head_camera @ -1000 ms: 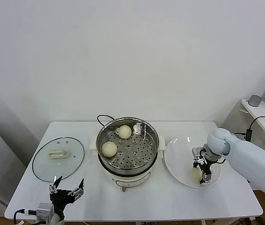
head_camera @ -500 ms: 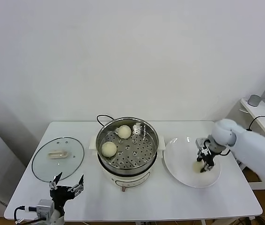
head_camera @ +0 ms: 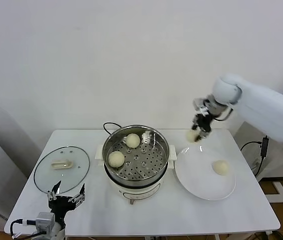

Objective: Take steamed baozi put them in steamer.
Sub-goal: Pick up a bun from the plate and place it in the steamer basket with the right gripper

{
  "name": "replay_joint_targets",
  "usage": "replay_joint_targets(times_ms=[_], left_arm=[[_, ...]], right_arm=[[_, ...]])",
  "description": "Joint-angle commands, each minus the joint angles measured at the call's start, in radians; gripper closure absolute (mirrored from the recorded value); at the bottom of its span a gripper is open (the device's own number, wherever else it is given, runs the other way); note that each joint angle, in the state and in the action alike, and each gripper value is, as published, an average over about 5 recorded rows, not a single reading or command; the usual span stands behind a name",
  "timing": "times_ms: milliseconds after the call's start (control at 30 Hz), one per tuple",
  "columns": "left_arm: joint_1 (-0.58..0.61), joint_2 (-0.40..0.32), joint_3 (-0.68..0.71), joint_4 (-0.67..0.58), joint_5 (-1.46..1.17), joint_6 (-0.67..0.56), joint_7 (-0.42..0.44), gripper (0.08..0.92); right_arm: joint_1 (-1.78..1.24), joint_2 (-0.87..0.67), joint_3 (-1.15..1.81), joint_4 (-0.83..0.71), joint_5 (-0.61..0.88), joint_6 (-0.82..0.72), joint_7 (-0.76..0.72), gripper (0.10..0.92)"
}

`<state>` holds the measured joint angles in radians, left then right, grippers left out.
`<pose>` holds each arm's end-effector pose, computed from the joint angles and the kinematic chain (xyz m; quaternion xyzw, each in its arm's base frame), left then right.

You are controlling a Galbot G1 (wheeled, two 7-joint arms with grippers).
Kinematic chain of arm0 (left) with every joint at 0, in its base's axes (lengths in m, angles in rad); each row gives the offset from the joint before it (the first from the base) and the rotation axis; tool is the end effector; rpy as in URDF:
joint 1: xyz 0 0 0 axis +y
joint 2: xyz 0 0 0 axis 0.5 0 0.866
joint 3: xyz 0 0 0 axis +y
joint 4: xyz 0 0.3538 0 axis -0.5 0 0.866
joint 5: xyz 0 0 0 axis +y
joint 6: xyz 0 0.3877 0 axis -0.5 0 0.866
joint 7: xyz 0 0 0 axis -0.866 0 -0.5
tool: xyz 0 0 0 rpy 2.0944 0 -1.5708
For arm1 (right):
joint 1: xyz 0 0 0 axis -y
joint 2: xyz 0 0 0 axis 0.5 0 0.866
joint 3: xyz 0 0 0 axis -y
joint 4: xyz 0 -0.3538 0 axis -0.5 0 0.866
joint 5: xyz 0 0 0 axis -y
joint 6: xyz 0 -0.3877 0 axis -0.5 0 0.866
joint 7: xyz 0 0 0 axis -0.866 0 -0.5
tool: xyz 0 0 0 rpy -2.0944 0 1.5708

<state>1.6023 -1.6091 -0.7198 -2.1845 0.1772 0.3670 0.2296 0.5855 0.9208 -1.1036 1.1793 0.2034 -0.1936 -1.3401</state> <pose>0.1942 0.0568 -0.2767 0.0033 -0.9811 -0.0875 0.1726 0.6160 -0.0188 0.0179 0.5692 -0.4998 0.5673 0.3231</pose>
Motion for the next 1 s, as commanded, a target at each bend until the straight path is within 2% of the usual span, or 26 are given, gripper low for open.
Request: replay_joint_targets(times_ms=[33, 200, 367, 467, 1000], left_arm=[[0.003, -0.035, -0.004, -0.016, 0.016, -0.007, -0.007, 0.177], [0.004, -0.044, -0.007, -0.028, 0.015, -0.007, -0.007, 0.177], [0.007, -0.049, 0.000, -0.033, 0.016, -0.010, -0.008, 0.177], [0.009, -0.049, 0.004, -0.037, 0.016, -0.012, -0.009, 0.177], [0.008, -0.049, 0.006, -0.045, 0.009, -0.012, -0.007, 0.177]], right_arm=[[0.185, 0.322, -0.144, -0.155, 0.243, 0.457, -0.056, 0.584], [0.140, 0.319, -0.185, 0.029, 0.124, 0.606, -0.020, 0.584], [0.055, 0.334, -0.183, 0.148, -0.169, 0.826, 0.042, 0.584], [0.018, 0.342, -0.176, 0.200, -0.317, 0.891, 0.084, 0.585], [-0.044, 0.384, -0.212, 0.205, -0.327, 0.837, 0.142, 0.592]])
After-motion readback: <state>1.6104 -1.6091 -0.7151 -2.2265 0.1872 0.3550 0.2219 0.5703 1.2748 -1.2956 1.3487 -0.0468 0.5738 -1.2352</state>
